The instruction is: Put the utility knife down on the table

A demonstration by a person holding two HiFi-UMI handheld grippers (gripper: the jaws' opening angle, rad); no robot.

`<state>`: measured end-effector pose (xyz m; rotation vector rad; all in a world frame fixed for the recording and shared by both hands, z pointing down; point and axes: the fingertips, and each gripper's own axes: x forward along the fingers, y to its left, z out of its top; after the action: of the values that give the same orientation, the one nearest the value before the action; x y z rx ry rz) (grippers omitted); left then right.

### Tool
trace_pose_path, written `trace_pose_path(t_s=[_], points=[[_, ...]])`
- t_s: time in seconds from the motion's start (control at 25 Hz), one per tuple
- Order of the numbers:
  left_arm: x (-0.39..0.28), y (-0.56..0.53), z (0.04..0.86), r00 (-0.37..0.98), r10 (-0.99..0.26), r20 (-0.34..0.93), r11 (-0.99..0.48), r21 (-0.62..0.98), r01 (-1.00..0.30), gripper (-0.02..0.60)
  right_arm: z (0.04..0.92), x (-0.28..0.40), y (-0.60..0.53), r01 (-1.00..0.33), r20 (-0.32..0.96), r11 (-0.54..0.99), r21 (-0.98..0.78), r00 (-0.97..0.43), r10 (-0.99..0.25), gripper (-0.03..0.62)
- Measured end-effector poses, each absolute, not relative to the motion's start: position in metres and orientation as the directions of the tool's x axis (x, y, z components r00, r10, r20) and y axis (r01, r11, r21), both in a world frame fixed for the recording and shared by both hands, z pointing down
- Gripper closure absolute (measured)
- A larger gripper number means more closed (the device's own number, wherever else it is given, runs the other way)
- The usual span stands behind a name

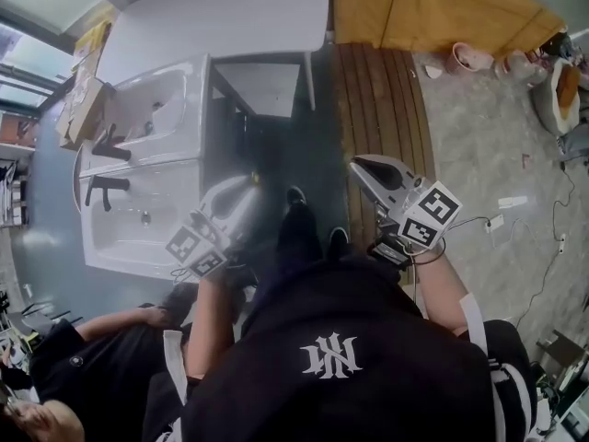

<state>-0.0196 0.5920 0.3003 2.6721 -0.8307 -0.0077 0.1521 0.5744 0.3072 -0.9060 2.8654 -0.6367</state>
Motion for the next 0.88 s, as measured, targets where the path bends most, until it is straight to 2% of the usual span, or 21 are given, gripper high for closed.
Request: trace_pose_path(t_s=[0.28, 0.6, 0.88], points=[[-0.052, 0.492, 0.312, 0.858, -0.511, 0.044, -0.809, 0.314, -0.498, 0.517, 0.308, 0.12, 0.486, -0.6, 0.121, 0.697, -0.393, -0.785, -0.608, 0.589], [-0.09, 0.391, 0.326, 0.893, -0.45, -0.002, -0.828, 0.374, -0.417, 0.517, 0.299, 0.083, 0.381, -0.676, 0.161, 0.636, -0.373, -0.722, -0.673, 0.589], [-0.1, 0.332, 0.335, 0.885, -0.465, -0.001, -0.81, 0.403, -0.425, 0.517, 0.306, 0.079, 0.325, -0.692, 0.202, 0.633, -0.347, -0.714, -0.67, 0.589]])
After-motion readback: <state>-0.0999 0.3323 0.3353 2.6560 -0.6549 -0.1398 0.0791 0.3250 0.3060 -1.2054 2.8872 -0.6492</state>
